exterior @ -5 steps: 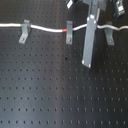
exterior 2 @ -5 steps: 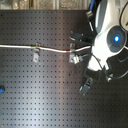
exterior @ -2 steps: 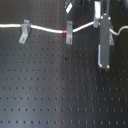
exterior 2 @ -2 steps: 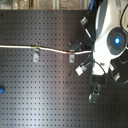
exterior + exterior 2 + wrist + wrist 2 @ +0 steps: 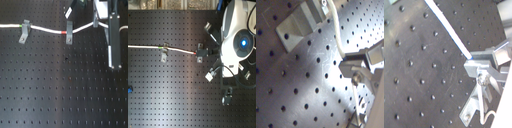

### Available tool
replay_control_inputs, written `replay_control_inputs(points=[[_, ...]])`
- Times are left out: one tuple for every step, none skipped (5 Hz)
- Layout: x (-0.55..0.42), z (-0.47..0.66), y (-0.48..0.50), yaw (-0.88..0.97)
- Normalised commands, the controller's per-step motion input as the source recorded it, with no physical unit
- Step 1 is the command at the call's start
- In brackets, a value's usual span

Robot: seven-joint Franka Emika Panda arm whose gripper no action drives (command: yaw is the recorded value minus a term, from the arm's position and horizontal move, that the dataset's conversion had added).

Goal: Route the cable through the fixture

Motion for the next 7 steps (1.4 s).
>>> replay_control_inputs(points=[[-0.027,-0.14,0.280,-0.67],[0.054,-0.02,0.178,-0.61],[0.341,0.07,-0.013,-0.41],[0.303,0.00,-0.222,-0.45],[0.046,-0.04,0.023,-0.18],[-0.124,0.25,0.161,-0.03],[-0.162,0.51,0.181,0.00]])
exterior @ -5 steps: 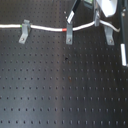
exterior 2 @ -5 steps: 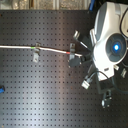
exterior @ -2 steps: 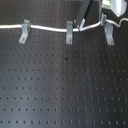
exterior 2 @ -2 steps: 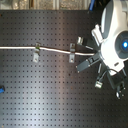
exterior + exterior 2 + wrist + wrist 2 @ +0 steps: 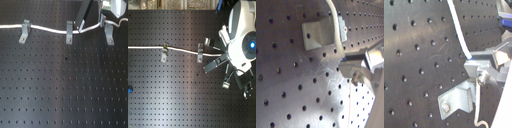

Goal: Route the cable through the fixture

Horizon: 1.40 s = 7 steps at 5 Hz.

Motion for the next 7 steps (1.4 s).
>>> replay_control_inputs(points=[[-0.147,0.74,0.160,0.00],[-0.156,0.69,0.181,0.05],[-0.126,0.16,0.221,0.12],[-0.136,0.01,0.246,0.23],[-0.007,0.41,0.005,0.07],[0.027,0.75,-0.060,0.00],[0.000,0.03,0.001,0.00]])
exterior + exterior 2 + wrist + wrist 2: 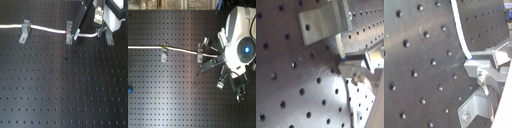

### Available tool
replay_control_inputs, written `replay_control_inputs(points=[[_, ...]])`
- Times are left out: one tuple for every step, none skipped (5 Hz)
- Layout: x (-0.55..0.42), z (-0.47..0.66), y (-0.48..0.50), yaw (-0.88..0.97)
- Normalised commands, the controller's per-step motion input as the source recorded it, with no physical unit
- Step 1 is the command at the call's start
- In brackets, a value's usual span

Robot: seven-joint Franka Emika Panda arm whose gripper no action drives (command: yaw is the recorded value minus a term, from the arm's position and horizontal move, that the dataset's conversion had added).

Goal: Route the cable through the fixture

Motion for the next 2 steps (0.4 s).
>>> replay_control_inputs(points=[[0.000,0.05,0.001,0.00],[-0.057,0.75,-0.014,0.00]])
